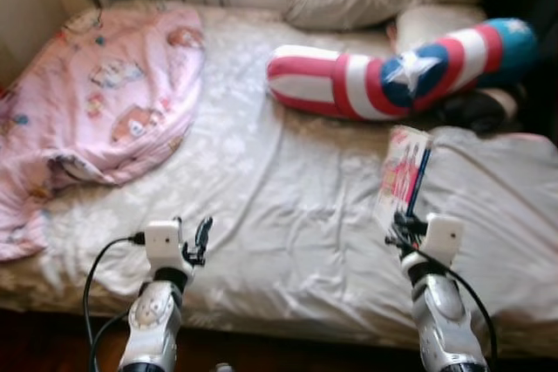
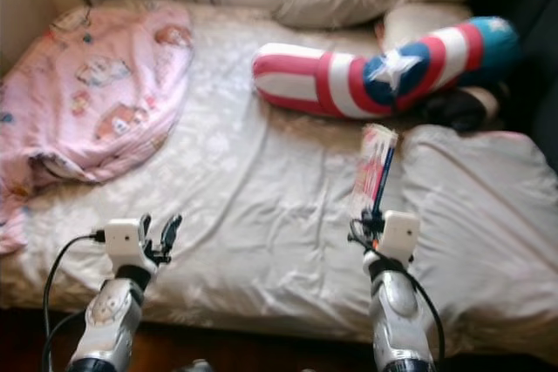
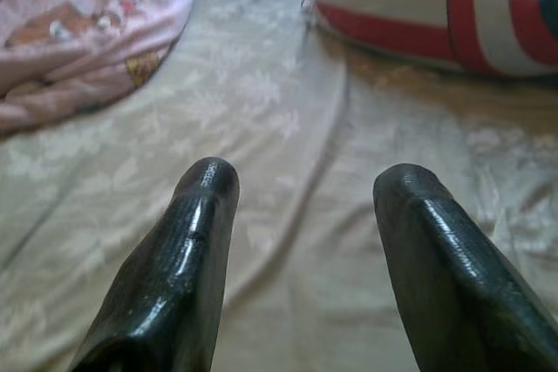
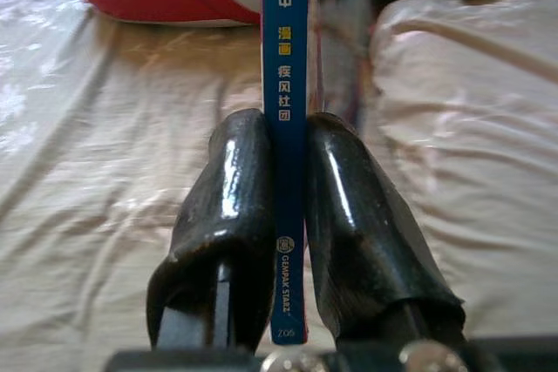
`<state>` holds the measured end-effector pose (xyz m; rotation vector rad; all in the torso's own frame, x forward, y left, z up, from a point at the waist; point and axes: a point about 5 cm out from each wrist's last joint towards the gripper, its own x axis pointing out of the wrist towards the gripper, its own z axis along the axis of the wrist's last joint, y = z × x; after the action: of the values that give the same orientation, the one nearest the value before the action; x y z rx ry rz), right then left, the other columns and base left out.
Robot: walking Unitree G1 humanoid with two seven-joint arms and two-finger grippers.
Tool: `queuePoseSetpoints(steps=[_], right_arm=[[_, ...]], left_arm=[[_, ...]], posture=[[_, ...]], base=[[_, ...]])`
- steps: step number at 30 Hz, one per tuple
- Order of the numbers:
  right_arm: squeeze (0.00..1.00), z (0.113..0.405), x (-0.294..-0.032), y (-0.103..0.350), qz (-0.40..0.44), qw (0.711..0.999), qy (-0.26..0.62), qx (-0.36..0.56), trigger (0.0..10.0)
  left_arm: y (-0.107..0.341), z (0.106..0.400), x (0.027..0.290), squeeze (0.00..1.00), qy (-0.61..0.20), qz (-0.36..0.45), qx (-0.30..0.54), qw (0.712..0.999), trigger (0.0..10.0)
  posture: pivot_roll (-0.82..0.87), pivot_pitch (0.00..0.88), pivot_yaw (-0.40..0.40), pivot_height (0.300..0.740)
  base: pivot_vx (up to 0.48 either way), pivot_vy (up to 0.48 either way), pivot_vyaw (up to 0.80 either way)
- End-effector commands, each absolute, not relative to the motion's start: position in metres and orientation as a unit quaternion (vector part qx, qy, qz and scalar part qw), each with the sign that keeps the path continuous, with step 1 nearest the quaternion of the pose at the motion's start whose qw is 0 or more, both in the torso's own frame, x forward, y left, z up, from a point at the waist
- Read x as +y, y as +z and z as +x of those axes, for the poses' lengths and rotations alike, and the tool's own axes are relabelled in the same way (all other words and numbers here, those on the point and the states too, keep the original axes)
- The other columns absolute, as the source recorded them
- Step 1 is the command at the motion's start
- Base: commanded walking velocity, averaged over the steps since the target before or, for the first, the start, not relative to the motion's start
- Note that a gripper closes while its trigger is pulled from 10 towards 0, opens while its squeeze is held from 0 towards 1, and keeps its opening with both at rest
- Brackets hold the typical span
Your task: Clean up the room
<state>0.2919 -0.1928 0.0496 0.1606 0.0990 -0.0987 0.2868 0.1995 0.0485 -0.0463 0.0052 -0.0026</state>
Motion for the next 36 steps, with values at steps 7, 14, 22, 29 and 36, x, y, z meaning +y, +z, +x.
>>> queuePoseSetpoints(steps=[7,14,22,29,36], right_arm=[[0.00,0.295,-0.193,0.056,0.079,0.995,-0.055,0.031,10.0],[0.00,0.294,-0.193,0.053,0.080,0.994,-0.058,0.037,10.0],[0.00,0.293,-0.190,0.052,0.080,0.994,-0.061,0.036,10.0],[0.00,0.291,-0.194,0.048,0.083,0.993,-0.075,0.042,10.0],[0.00,0.292,-0.192,0.047,0.087,0.992,-0.075,0.047,10.0]], left_arm=[[0.046,0.285,0.201,0.00,-0.003,-0.026,0.009,1.000,10.0],[0.046,0.286,0.201,0.00,-0.004,-0.023,0.011,1.000,10.0],[0.047,0.286,0.202,0.00,-0.007,-0.019,0.010,1.000,10.0],[0.048,0.287,0.203,0.00,-0.009,-0.017,0.010,1.000,10.0],[0.047,0.287,0.201,0.00,-0.014,-0.019,0.011,1.000,10.0]], posture=[[0.05,0.155,-0.052,0.740],[0.05,0.157,-0.050,0.740],[0.05,0.160,-0.035,0.740],[0.05,0.141,-0.024,0.740],[0.04,0.127,-0.022,0.740]], base=[[0.000,0.000,0.00],[0.000,0.000,0.00],[0.000,0.000,0.00],[0.000,0.000,0.00],[0.215,0.000,-0.52]])
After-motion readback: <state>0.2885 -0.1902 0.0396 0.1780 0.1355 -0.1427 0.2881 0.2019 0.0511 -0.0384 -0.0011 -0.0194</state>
